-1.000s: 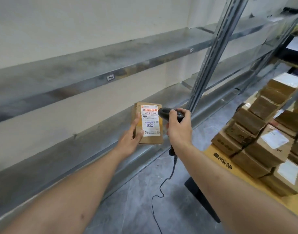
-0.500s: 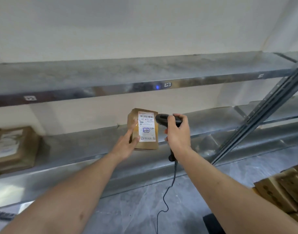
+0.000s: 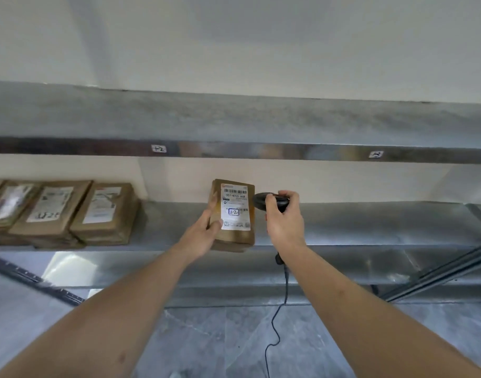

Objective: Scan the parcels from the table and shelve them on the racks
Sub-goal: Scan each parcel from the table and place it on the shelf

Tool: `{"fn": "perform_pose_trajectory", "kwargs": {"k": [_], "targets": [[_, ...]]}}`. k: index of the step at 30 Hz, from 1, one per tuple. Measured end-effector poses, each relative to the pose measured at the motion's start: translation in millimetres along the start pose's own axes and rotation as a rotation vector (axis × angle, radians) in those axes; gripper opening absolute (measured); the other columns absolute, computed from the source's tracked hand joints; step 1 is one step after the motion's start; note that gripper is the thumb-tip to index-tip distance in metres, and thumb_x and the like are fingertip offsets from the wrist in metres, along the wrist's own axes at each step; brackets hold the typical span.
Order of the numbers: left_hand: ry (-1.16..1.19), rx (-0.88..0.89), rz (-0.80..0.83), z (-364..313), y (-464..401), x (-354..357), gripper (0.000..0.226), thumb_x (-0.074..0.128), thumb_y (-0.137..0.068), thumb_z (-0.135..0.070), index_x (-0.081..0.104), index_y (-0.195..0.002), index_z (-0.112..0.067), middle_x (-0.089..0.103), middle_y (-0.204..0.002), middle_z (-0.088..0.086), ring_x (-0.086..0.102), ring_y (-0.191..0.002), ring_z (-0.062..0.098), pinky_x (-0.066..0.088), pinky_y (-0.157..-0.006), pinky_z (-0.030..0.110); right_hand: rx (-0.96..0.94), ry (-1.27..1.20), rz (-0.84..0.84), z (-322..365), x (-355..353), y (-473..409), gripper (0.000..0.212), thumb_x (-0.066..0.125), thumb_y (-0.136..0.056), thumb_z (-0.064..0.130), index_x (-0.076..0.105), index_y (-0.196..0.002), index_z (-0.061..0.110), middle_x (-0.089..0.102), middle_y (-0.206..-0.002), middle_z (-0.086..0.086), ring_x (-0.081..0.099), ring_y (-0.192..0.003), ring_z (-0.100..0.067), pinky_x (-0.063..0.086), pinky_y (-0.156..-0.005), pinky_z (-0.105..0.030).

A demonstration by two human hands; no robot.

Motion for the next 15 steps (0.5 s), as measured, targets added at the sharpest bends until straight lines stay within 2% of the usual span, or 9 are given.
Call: {"fn": "perform_pose_trajectory", "kwargs": {"k": [4,7,10,13,15], "targets": [[-0.026,-0.094,-0.037,38.2,6.1,-49.3,0.063,0.034,-0.109,-0.047,-0.006,-0.143,-0.081,0.058,-0.137,-0.007,0.061,-0.109,0.020,0.044,-0.106,0.046,-0.006,0.073,0.032,8.5,54.0,8.2,0.030,0.054,-0.102,0.050,0.046,-0.129,0.039,0.070,-0.109,0.004,0.067,-0.104,-0.026,0.055,-0.097,-0.050],[-0.031,-0.153,-0.056,67.3,7.7,-80.7,0.063,0.033,-0.110,-0.047,-0.008,-0.146,-0.077,0.067,-0.120,0.001,0.062,-0.086,0.016,0.049,-0.087,0.042,-0.014,0.106,0.049,15.4,94.2,11.9,0.032,0.054,-0.101,0.051,0.045,-0.129,0.038,0.071,-0.110,0.000,0.069,-0.102,-0.028,0.056,-0.096,-0.052],[-0.025,-0.201,-0.052,91.4,10.4,-107.3,0.065,0.033,-0.110,-0.045,-0.009,-0.151,-0.072,0.062,-0.094,-0.002,0.064,-0.087,0.026,0.046,-0.073,0.030,0.000,0.114,0.047,18.9,128.3,17.8,0.034,0.054,-0.101,0.049,0.045,-0.131,0.035,0.070,-0.113,0.000,0.068,-0.105,-0.030,0.055,-0.098,-0.051],[-0.011,-0.229,-0.040,111.3,11.7,-126.3,0.065,0.033,-0.110,-0.044,-0.010,-0.151,-0.071,0.064,-0.100,0.002,0.067,-0.090,0.028,0.048,-0.073,0.031,0.029,0.137,0.051,18.0,158.8,25.7,0.037,0.054,-0.103,0.046,0.045,-0.136,0.031,0.065,-0.111,0.002,0.065,-0.106,-0.029,0.054,-0.098,-0.046],[-0.016,-0.231,-0.029,122.6,11.0,-135.3,0.066,0.034,-0.110,-0.044,-0.010,-0.151,-0.071,0.066,-0.093,0.008,0.061,-0.072,0.024,0.048,-0.066,0.035,0.052,0.151,0.052,15.7,177.0,30.0,0.038,0.054,-0.104,0.046,0.044,-0.138,0.030,0.063,-0.110,0.002,0.064,-0.106,-0.029,0.054,-0.098,-0.046]]}}
Point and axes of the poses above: each hand's wrist, its own y-axis away from the middle knuckle, its own x-axis out of the palm, z = x × y, the point moved 9 cm from there along -y, towards the middle knuckle
